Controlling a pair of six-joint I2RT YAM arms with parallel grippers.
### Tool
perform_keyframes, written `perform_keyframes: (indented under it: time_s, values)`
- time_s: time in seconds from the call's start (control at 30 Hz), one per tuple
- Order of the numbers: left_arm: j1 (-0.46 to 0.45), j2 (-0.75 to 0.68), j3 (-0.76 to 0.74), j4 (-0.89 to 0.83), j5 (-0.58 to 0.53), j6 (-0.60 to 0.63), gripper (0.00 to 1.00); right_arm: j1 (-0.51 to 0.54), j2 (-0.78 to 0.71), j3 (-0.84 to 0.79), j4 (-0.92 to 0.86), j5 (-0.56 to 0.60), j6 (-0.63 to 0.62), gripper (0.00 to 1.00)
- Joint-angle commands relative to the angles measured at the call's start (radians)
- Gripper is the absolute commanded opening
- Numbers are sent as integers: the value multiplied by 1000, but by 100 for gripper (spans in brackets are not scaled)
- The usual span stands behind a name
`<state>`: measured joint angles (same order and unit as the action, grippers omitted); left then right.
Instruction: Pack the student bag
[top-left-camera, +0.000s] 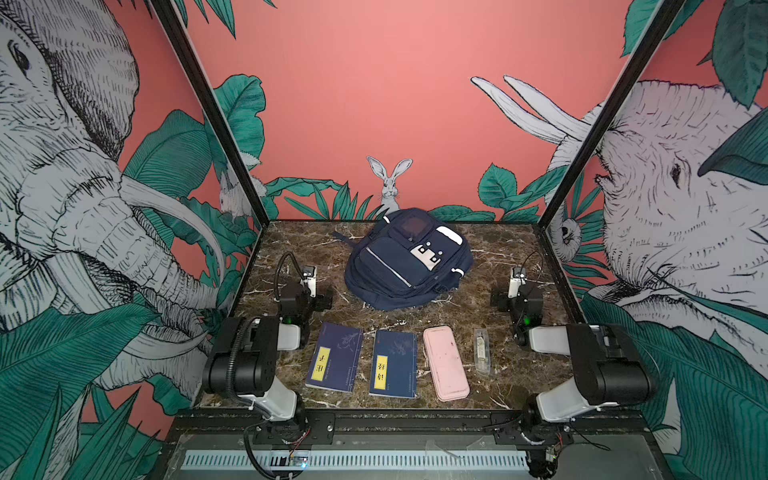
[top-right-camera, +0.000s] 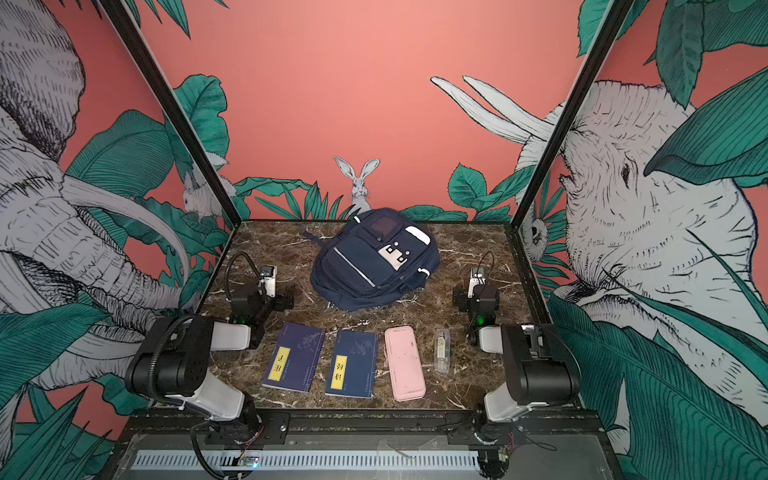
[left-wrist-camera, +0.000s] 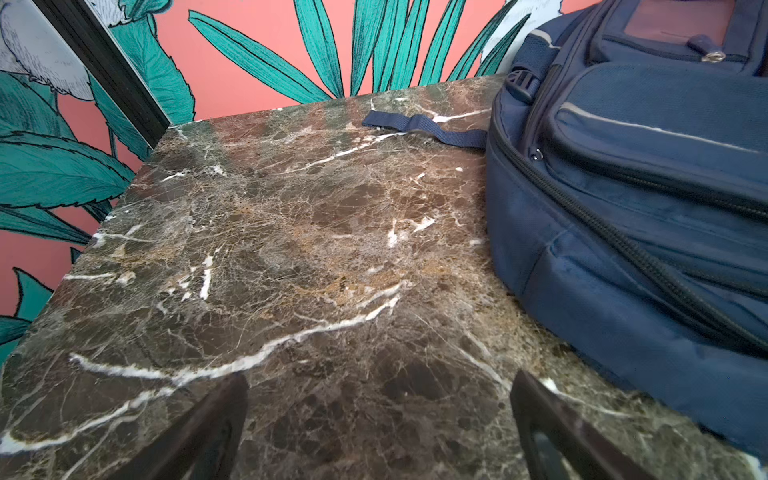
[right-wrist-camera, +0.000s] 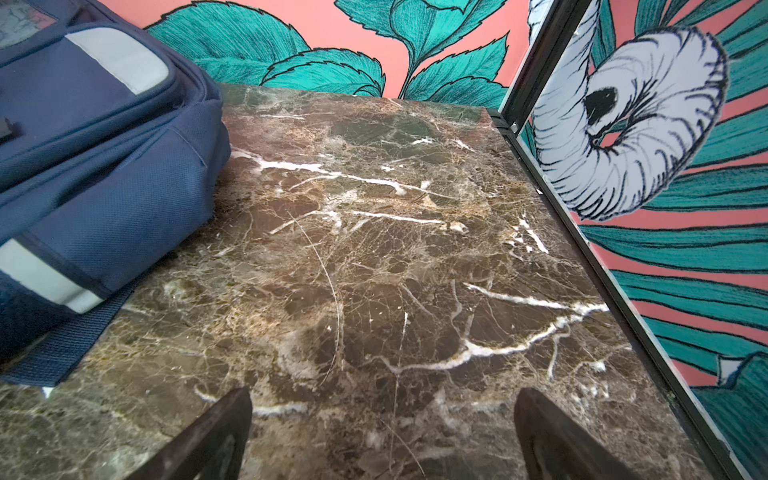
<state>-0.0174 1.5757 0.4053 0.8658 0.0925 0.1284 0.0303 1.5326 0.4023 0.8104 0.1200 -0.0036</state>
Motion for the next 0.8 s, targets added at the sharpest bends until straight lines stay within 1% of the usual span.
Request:
perform_keyframes:
  time_s: [0.0, 0.77]
  values:
    - [-4, -22, 20, -14, -56, -11, 99, 3, -2, 9, 23, 4, -2, 97]
    - [-6, -24, 20, -20, -64, -12, 99, 4, -3, 9, 23, 5, -1, 98]
